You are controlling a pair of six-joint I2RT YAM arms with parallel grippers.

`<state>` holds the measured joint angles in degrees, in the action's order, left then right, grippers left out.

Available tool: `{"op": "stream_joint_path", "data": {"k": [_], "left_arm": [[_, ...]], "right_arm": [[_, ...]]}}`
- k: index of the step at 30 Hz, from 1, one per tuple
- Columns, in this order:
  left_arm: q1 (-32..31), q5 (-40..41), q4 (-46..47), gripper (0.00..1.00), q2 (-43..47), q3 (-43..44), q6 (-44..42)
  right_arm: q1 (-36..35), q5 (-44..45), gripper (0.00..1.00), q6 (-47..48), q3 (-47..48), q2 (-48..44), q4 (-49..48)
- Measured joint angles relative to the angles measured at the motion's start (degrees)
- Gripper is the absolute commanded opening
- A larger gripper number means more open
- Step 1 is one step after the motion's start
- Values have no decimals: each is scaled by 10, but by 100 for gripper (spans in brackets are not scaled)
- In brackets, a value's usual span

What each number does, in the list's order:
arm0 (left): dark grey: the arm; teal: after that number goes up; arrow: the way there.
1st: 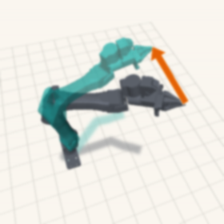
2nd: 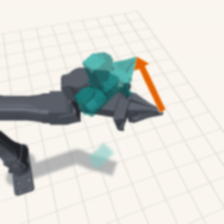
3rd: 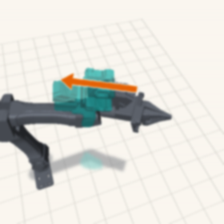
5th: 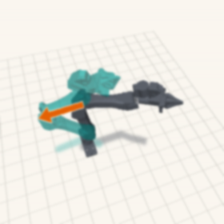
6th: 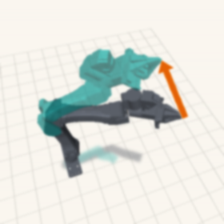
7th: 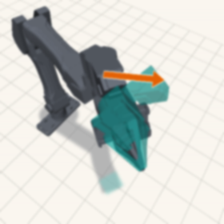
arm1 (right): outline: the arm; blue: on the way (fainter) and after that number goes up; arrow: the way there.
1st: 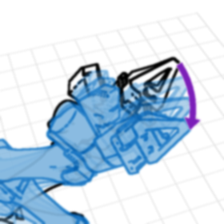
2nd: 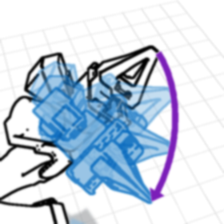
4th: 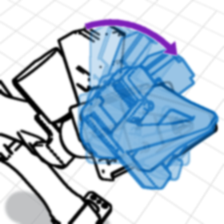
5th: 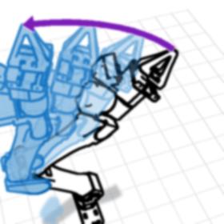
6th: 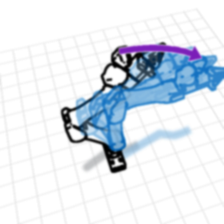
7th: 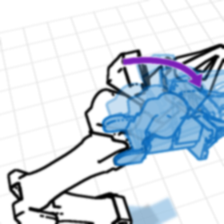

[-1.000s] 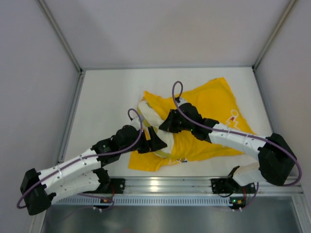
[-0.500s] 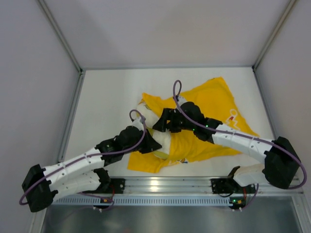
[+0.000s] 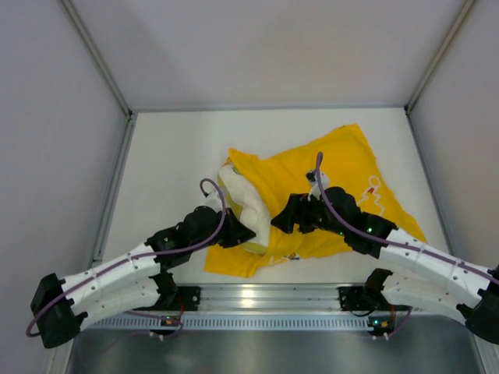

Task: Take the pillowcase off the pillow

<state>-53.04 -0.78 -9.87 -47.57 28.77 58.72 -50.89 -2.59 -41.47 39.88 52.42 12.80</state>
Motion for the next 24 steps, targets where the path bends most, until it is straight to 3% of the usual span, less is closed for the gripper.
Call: {"op": "stream_joint_path", "data": {"k": [5,9,11,12,19,24], "left_arm": [[0,0,-3,0,5,0,1],[0,3,-11,0,15,0,1],[0,5,-14,0,23,0,1],[0,5,-15,0,26,0,1],[0,5,-18,0,32,0,1],[0,8,-31,0,43,0,1]], "right_arm": [[0,7,66,2,-50,26,15],[0,11,54,2,-54,26,12],[0,13,40,5,-54,24,11],[0,13,29,5,-54,24,9],[0,12,0,4,-54,35,-9],[0,19,0,3,-59,47,-22]]}}
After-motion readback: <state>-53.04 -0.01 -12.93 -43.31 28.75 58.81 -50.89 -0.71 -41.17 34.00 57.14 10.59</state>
